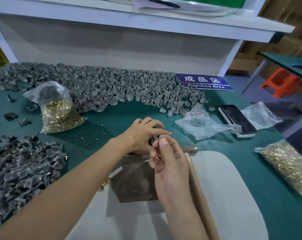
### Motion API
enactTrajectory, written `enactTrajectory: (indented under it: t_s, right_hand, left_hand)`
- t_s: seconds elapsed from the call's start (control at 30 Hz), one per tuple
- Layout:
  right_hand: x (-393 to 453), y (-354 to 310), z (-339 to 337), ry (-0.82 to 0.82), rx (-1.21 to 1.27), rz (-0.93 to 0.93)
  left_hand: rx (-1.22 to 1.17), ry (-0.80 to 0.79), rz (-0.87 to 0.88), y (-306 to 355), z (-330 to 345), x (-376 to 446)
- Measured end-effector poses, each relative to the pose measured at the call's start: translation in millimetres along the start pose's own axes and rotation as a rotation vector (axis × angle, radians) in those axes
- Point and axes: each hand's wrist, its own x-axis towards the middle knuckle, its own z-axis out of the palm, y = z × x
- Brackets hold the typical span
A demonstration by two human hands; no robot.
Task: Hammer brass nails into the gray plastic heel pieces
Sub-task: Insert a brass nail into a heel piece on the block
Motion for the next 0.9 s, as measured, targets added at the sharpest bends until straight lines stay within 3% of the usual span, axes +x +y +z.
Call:
enactTrajectory:
  t_s: [0.3,0.47,0.73,0.9]
  right_hand:
    - [0,-2,1,-0.015,0.050,0.001]
    - [-2,-3,2,0.057,0.099,0.008]
    - [-3,-7,-9,0.397,0.189,-0.182]
    - [4,-11,-16,0.516,0.186,-0.206]
  left_hand:
    - [-0.062,0.114,-0.076,10,0,-12]
    - [-0.129,0.181,-0.085,18,-5,-38]
    - [-0.218,-0.010,-0.118,8,-28,-51]
    - [-0.179,0.102,-0.100,19,-40,-34]
